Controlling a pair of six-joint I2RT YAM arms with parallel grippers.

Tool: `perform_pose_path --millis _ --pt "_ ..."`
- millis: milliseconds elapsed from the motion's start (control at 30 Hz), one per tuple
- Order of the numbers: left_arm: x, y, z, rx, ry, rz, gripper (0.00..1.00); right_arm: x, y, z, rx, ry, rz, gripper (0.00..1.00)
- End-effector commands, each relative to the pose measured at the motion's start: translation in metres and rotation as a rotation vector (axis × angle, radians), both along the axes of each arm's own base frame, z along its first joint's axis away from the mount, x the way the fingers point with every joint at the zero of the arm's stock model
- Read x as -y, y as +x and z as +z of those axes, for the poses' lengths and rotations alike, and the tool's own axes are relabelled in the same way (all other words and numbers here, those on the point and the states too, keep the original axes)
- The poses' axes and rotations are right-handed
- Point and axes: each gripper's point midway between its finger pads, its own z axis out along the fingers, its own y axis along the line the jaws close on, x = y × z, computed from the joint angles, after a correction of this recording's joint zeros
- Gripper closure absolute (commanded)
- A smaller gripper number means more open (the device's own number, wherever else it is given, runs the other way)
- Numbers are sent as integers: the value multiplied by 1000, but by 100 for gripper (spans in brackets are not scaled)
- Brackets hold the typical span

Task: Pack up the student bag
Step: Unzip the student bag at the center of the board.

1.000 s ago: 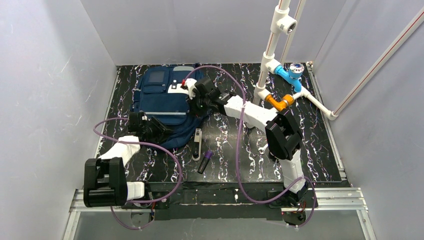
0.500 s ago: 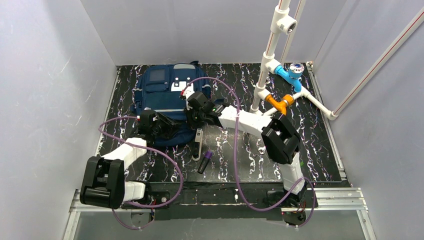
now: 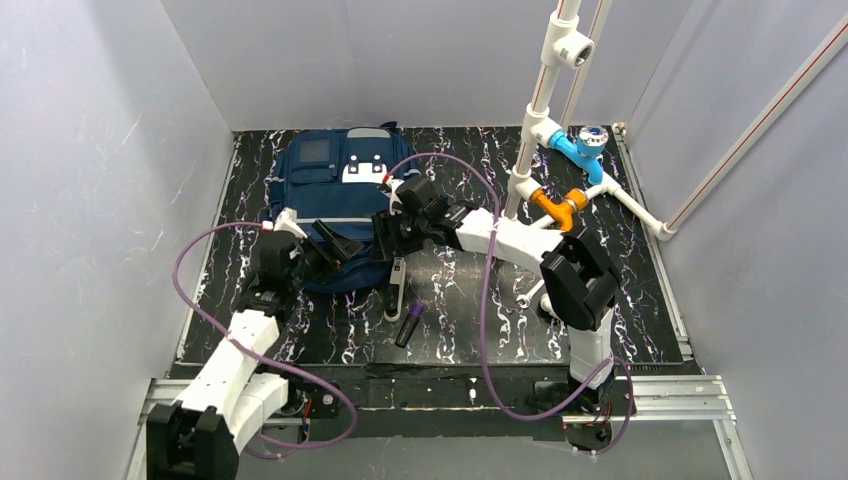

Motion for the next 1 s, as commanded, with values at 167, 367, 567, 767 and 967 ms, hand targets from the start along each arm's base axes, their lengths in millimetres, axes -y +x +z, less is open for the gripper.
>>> perform_pose_path --millis 167,367,567,767,967 --pt "0 -17 6 68 250 -156 35 18 69 47 -37 80 -341 24" --pt "14 0 24 176 383 -258 42 -5 93 37 -147 178 -368 39" --pt "24 11 19 162 451 -341 41 -7 105 19 -155 146 -408 46" --pt "34 17 0 138 569 -399 38 -14 101 13 -194 187 -388 66" --pt "37 31 -21 125 782 -419 43 -18 97 35 -218 254 -389 99"
